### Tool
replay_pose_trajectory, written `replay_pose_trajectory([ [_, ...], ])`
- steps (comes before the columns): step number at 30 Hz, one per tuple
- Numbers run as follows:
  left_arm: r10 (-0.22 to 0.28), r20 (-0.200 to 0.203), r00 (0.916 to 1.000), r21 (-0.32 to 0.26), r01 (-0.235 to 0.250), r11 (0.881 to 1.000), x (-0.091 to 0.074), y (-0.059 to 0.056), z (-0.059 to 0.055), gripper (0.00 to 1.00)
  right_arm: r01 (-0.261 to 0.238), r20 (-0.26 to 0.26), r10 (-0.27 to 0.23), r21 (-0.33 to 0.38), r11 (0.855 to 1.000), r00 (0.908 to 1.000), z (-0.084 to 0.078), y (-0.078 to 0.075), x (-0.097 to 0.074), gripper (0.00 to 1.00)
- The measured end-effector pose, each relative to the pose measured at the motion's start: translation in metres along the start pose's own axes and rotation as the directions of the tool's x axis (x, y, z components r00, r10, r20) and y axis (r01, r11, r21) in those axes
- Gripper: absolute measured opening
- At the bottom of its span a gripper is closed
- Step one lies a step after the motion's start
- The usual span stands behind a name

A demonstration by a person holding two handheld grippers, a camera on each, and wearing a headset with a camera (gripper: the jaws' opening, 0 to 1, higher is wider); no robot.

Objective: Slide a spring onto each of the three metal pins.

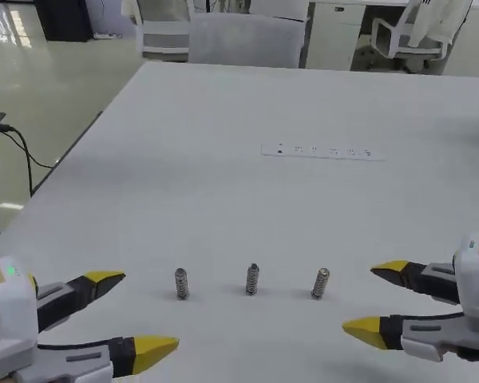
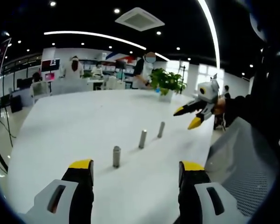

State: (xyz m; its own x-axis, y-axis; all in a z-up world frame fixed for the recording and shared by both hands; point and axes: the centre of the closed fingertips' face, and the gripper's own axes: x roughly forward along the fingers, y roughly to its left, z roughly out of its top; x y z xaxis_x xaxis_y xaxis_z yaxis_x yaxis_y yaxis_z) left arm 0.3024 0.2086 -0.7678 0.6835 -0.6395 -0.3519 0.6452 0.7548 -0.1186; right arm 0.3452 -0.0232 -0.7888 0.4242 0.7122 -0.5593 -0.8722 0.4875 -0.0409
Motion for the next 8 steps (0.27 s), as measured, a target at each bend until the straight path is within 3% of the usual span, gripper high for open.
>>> replay_pose_trajectory([
  [8,-0.011,0.000,0.9999,-0.002,0.011,1.000,0.0044,-0.0027,-0.0018,0.70,0.007,0.002,-0.007,0.017,1.000,1.0000,-0.0016,0.0004,-0.0001,0.58],
])
